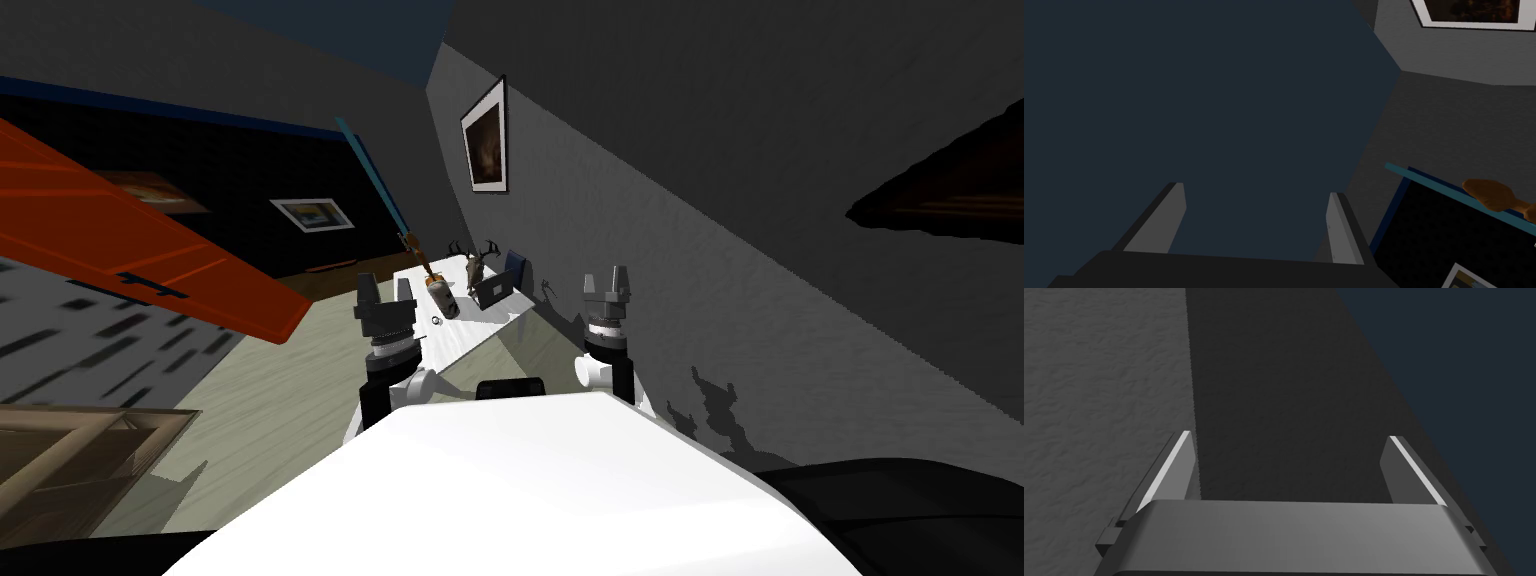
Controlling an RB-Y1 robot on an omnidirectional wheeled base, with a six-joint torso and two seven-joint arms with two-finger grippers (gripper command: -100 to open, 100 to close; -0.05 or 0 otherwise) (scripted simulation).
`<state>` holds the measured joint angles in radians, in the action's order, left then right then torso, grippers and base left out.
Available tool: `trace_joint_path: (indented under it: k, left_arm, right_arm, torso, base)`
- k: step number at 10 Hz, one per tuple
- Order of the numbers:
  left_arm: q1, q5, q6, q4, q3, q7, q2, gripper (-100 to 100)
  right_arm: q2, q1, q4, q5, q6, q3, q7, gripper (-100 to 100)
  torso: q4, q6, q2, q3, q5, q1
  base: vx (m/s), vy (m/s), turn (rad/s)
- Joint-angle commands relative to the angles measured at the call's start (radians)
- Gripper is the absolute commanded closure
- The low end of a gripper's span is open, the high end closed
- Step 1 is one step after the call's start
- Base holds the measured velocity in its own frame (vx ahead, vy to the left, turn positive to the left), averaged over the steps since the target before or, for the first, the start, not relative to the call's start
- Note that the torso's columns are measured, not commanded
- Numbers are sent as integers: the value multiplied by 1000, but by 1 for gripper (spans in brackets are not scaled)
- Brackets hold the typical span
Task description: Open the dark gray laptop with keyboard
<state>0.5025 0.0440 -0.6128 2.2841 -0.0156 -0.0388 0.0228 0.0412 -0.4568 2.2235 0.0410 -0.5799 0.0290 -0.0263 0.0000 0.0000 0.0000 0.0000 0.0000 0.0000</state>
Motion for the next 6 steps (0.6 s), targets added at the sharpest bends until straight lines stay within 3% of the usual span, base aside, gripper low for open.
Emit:
trace_joint_path:
  k: [1, 6]
  left_arm:
    - [0, 0, 0, 0, 0, 0, 0, 0]
    - [0, 0, 0, 0, 0, 0, 0, 0]
  right_arm:
    - [0, 0, 0, 0, 0, 0, 0, 0]
    - [0, 0, 0, 0, 0, 0, 0, 0]
  torso:
    - [41, 0, 40, -82, 0, 0]
    - [396, 0, 396, -792, 0, 0]
  base:
    - [0, 0, 0]
    - [0, 0, 0]
